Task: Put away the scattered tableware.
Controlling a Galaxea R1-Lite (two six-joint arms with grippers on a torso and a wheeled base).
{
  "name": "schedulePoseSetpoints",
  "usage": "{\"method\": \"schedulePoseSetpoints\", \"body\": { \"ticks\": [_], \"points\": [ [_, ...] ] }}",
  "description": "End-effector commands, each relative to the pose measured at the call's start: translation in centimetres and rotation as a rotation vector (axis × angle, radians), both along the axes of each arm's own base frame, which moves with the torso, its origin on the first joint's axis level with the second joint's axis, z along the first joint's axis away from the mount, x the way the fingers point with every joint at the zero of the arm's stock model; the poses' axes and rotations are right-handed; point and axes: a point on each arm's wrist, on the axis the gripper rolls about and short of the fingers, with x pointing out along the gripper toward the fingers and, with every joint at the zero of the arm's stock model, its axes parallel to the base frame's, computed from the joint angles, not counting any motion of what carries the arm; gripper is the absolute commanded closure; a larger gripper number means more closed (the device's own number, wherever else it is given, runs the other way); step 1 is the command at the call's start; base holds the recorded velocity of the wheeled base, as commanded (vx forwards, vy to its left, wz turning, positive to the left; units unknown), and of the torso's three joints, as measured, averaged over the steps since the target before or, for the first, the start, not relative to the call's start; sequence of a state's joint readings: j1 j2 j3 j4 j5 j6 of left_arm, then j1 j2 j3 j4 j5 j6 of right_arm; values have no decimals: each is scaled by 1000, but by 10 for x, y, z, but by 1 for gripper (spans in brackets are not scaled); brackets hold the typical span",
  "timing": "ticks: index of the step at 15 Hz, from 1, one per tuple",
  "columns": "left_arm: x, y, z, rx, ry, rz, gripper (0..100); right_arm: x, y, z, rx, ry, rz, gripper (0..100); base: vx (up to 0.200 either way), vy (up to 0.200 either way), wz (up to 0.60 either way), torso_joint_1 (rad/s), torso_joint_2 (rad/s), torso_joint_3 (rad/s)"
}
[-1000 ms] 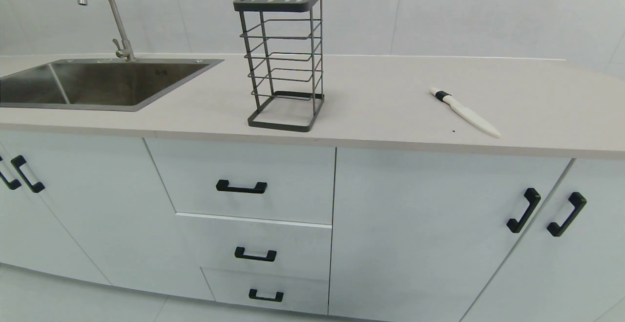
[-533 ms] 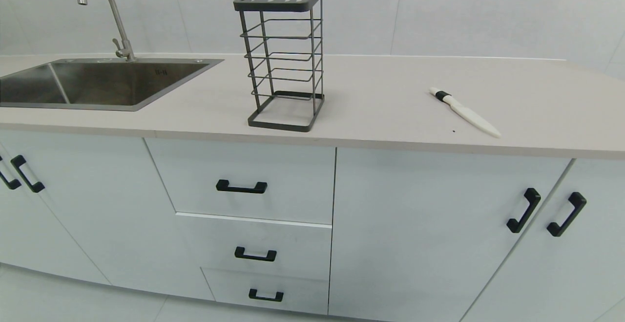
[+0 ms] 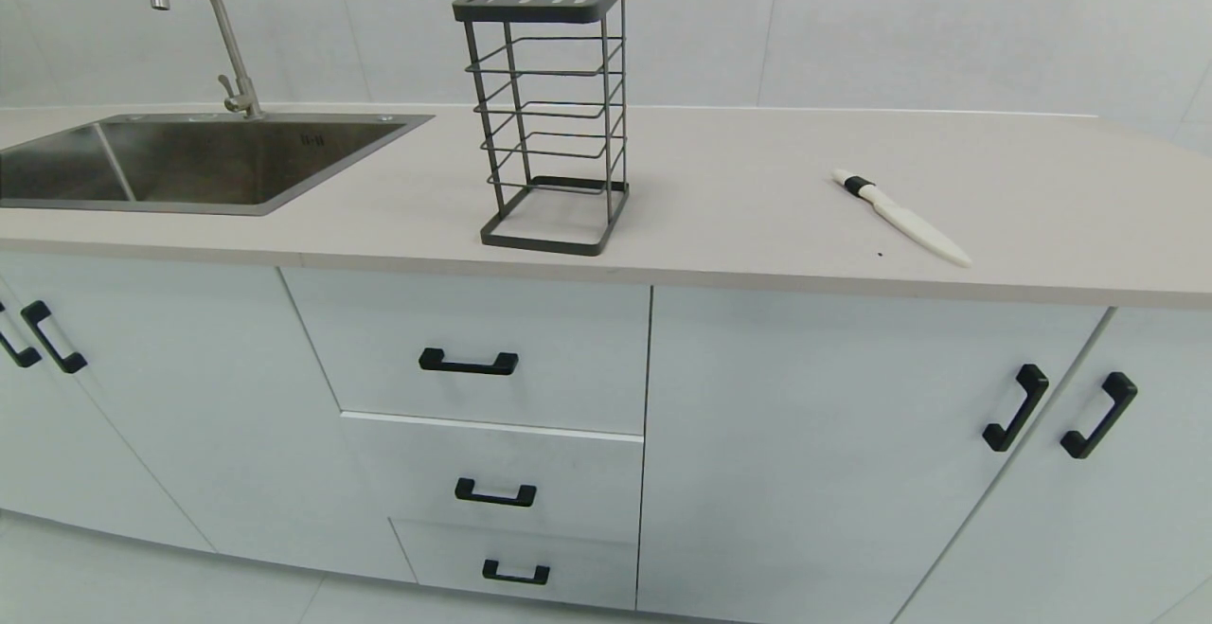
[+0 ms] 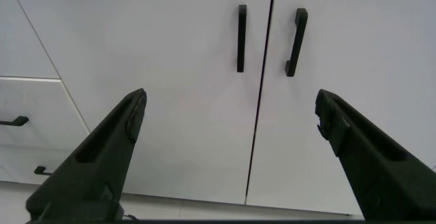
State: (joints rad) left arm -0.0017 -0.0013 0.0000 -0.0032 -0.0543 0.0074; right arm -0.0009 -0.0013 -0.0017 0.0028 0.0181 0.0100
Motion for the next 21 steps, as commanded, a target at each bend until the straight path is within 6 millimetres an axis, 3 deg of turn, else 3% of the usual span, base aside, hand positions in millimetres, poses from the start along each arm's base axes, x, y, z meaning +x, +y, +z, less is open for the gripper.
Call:
{"method": "schedulePoseSetpoints", "body": {
  "ticks": [1, 14, 18, 21],
  "points": [
    [0, 0, 0, 3, 0, 13, 0, 0, 0, 0, 1, 2, 0, 0, 200, 0, 0, 7, 2, 2],
    [0, 0, 0, 0, 1, 16, 0, 0, 0, 0, 2, 2, 0, 0, 15, -15, -92, -1, 0, 1],
    [0, 0, 0, -1, 1, 16, 0, 0, 0, 0, 2, 2, 1, 0, 0, -200, 0, 2, 5, 5],
    [0, 0, 0, -3, 2, 18, 0, 0, 0, 0, 2, 2, 0, 0, 0, 0, 0, 0, 0, 0]
  ]
}}
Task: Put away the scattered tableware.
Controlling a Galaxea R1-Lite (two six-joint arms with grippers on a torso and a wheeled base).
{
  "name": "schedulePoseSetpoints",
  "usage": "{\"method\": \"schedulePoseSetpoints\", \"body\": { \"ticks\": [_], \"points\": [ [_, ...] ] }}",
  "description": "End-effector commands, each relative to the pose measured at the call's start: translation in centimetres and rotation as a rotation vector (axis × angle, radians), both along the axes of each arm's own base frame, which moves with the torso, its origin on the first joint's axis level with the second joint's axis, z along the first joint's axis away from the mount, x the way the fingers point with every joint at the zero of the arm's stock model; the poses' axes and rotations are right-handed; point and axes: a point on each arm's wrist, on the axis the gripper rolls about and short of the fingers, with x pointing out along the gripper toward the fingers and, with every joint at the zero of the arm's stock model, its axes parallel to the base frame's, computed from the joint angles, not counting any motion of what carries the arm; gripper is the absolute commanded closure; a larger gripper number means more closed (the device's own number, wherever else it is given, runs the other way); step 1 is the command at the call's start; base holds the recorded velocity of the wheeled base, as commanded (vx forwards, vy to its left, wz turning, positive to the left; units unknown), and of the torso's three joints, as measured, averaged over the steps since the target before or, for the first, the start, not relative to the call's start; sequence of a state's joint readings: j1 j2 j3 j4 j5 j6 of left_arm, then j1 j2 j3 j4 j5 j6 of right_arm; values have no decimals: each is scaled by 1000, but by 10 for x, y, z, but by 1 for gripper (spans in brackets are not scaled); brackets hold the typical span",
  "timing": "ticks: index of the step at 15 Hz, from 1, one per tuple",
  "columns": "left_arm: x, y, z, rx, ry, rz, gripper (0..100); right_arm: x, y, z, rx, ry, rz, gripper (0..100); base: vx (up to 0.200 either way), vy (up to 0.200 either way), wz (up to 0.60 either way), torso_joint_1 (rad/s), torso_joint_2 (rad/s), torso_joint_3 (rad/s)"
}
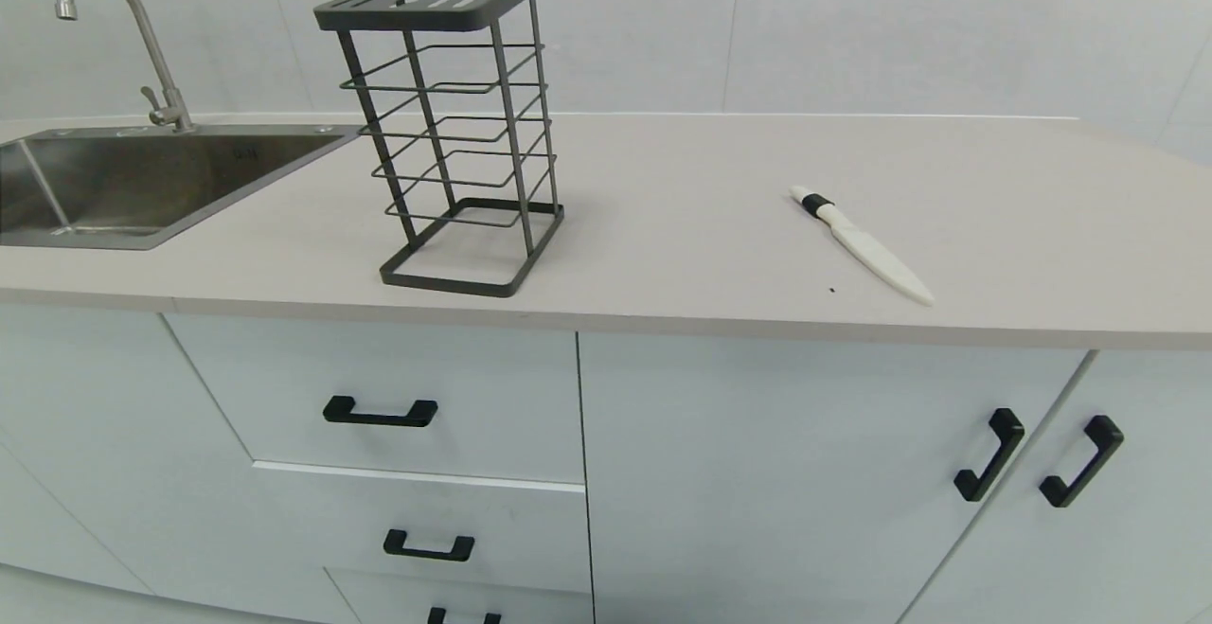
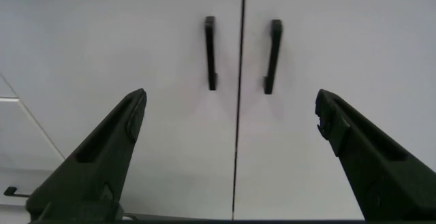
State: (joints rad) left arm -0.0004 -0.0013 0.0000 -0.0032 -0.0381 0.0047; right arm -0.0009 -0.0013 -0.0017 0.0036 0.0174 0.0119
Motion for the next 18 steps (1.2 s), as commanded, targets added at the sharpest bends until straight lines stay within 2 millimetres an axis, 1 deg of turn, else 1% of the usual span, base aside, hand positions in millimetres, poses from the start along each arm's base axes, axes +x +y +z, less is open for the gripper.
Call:
{"method": "schedulePoseSetpoints", "body": {
  "ticks": [1, 5, 7, 13, 16, 18],
  "points": [
    [0, 0, 0, 0, 3, 0, 0, 0, 0, 0, -1, 1, 0, 0, 0, 0, 0, 0, 0, 0],
    [0, 0, 0, 0, 1, 2, 0, 0, 0, 0, -7, 1, 0, 0, 0, 0, 0, 0, 0, 0],
    [0, 0, 0, 0, 1, 2, 0, 0, 0, 0, -7, -1, 0, 0, 0, 0, 0, 134, -161, -61],
    [0, 0, 0, 0, 1, 5, 0, 0, 0, 0, -4, 1, 0, 0, 0, 0, 0, 235, -455, -209],
    [0, 0, 0, 0, 1, 5, 0, 0, 0, 0, -4, 1, 0, 0, 0, 0, 0, 93, -478, -217],
    [0, 0, 0, 0, 1, 5, 0, 0, 0, 0, -4, 1, 0, 0, 0, 0, 0, 369, -488, -217]
  ]
}}
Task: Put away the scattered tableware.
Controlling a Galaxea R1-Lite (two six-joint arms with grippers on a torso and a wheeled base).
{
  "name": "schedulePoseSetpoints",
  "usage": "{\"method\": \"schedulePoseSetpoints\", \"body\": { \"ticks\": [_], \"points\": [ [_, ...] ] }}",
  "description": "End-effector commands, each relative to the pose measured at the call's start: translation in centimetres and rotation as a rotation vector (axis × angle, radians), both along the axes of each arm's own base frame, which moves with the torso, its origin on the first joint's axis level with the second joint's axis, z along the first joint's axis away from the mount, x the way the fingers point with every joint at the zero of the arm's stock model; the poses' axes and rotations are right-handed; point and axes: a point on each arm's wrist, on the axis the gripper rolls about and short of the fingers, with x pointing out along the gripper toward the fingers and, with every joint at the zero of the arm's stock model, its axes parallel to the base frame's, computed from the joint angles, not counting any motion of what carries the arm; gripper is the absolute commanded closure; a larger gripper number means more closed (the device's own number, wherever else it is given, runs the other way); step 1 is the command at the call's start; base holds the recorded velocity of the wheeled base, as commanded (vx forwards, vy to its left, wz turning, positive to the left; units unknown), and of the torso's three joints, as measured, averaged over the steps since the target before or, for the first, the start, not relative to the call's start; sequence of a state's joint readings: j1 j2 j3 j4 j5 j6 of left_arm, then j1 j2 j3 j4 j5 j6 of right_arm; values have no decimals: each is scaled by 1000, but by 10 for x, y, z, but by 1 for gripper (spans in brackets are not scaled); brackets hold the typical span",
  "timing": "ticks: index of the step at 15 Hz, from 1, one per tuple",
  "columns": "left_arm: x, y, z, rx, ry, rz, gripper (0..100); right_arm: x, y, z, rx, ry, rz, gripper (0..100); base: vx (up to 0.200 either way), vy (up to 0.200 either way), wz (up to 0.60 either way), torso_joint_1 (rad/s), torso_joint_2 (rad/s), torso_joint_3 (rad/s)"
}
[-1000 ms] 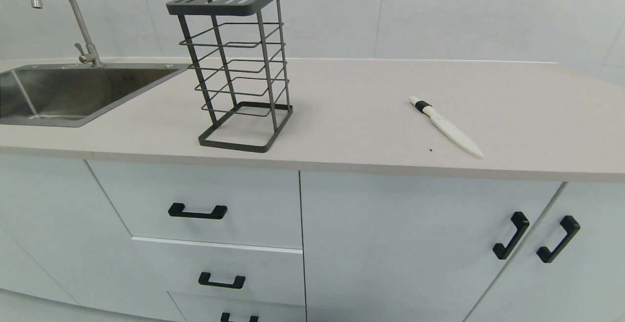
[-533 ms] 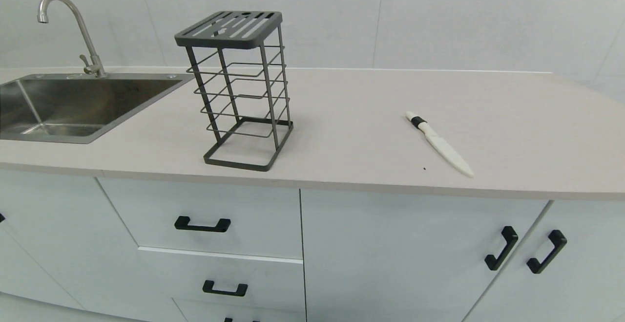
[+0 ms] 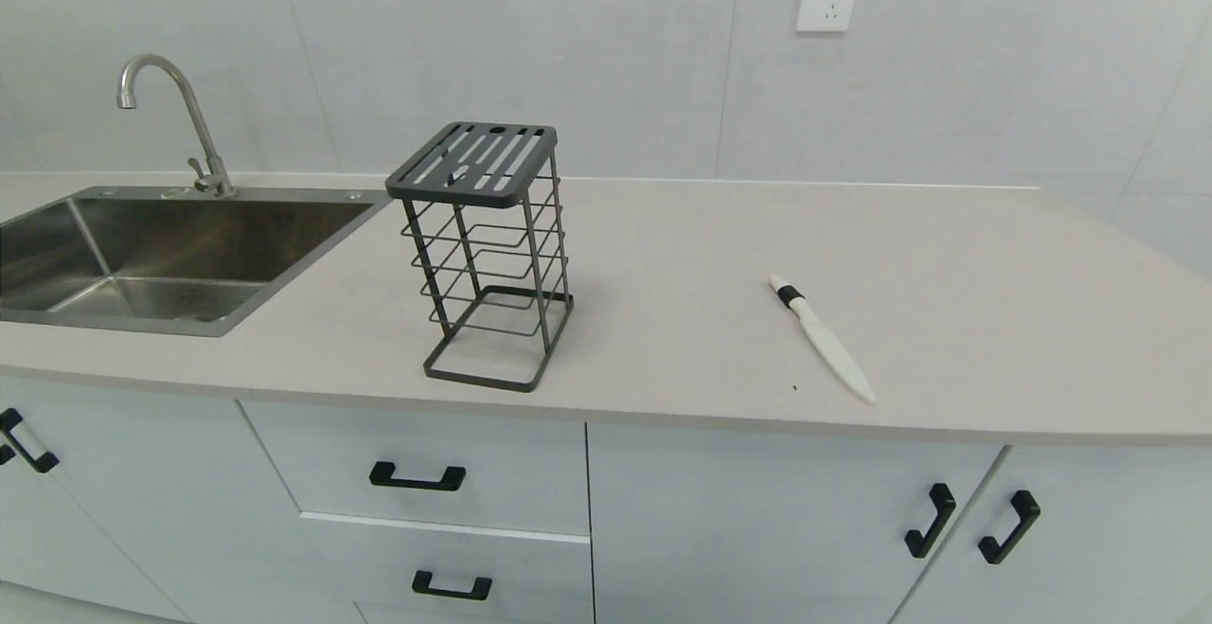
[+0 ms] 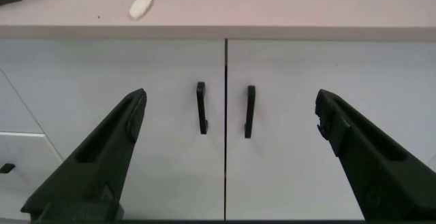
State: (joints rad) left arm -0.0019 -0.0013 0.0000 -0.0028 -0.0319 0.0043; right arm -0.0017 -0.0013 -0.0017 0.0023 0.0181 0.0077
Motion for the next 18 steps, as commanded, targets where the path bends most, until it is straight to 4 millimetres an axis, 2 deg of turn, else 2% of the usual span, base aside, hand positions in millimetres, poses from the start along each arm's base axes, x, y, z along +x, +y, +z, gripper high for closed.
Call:
{"method": "schedulePoseSetpoints", "body": {
  "ticks": [1, 18],
  "points": [
    [0, 0, 0, 0, 1, 0, 0, 0, 0, 0, 0, 2, 0, 0, 0, 0, 0, 413, -481, -246],
    [0, 0, 0, -1, 3, 0, 0, 0, 0, 0, 3, 2, 0, 0, 0, 0, 0, 287, -528, -256]
  ]
}}
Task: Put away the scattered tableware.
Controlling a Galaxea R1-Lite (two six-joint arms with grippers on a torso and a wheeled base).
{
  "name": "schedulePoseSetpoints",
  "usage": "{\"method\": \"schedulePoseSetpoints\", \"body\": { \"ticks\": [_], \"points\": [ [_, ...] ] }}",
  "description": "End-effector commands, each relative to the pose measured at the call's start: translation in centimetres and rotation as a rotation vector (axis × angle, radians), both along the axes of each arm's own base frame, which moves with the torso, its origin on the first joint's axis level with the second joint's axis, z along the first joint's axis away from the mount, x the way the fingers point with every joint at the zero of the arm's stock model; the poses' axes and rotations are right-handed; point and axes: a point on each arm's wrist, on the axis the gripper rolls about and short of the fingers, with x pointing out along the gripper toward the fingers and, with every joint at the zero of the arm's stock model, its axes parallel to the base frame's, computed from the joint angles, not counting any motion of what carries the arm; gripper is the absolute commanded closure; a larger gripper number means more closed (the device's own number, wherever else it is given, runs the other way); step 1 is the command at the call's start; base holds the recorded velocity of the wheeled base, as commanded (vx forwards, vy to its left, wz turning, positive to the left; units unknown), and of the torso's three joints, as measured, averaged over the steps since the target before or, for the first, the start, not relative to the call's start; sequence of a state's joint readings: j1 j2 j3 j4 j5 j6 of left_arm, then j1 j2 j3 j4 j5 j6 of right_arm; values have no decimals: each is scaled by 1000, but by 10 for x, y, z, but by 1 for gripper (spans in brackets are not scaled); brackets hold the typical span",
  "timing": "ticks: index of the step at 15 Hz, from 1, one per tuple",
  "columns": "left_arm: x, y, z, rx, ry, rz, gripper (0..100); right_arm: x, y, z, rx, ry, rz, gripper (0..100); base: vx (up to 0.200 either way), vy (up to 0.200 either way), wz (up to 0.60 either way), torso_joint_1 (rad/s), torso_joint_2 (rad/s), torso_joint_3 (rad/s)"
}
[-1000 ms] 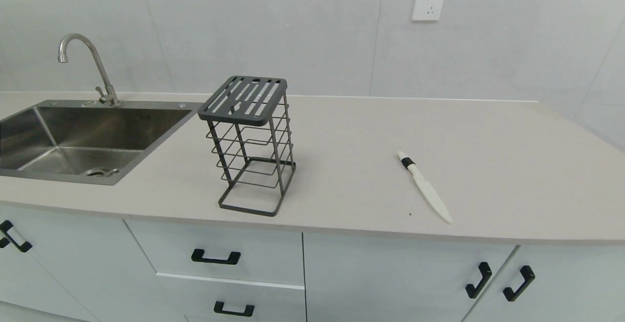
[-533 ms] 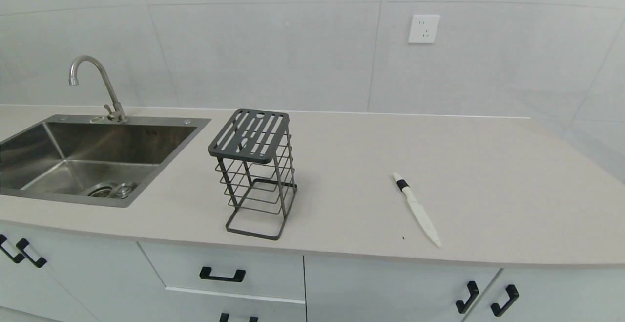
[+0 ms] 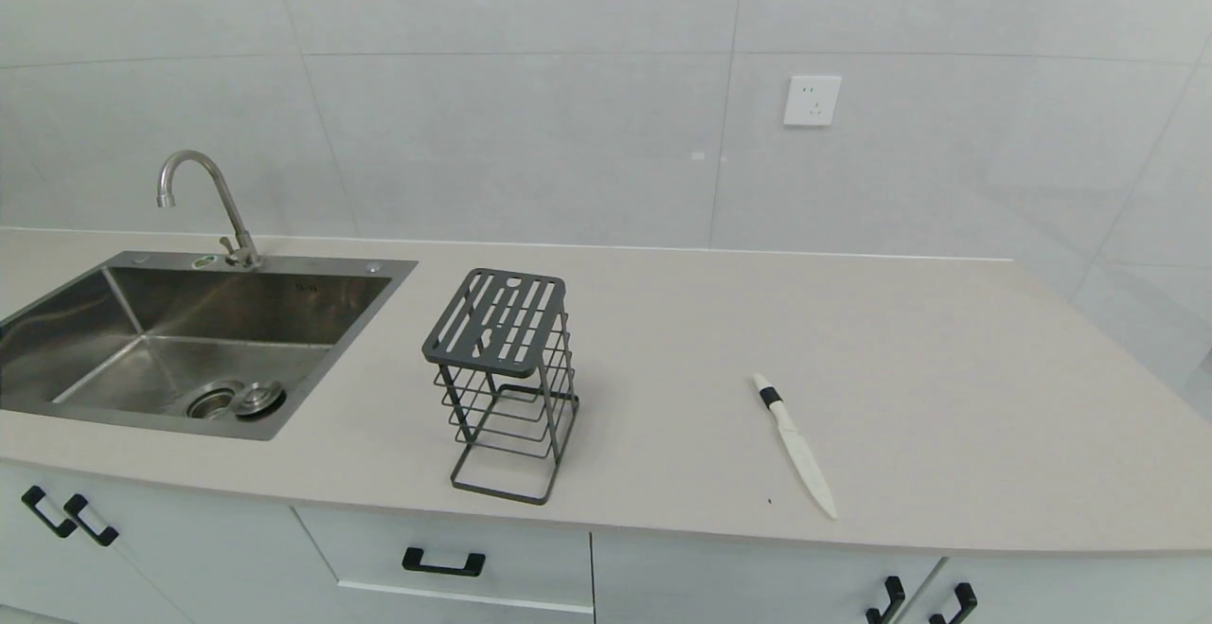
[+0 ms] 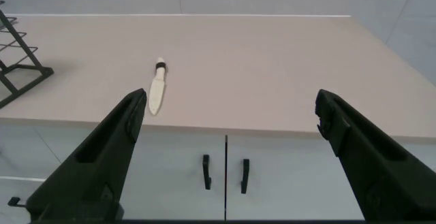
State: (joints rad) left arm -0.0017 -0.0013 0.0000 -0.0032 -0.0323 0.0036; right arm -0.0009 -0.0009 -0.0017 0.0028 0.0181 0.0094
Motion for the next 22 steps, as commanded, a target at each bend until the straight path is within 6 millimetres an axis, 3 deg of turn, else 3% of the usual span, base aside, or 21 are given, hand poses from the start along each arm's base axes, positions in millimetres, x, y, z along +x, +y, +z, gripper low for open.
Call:
{"method": "schedulePoseSetpoints", "body": {
  "ticks": [1, 7, 17, 22],
  "points": [
    [0, 0, 0, 1, 1, 0, 0, 0, 0, 0, 0, 1, 0, 0, 0, 0, 0, 36, -71, -41],
    [0, 0, 0, -1, 1, 0, 0, 0, 0, 0, 0, 1, 0, 0, 0, 0, 0, 11, 0, 9],
    [0, 0, 0, -1, 1, 2, 0, 0, 0, 0, 0, 0, 0, 0, 0, 0, 0, 281, -38, 238],
    [0, 0, 0, -1, 1, 2, 0, 0, 0, 0, 1, 1, 0, 0, 0, 0, 0, 70, -18, 53]
  ]
}}
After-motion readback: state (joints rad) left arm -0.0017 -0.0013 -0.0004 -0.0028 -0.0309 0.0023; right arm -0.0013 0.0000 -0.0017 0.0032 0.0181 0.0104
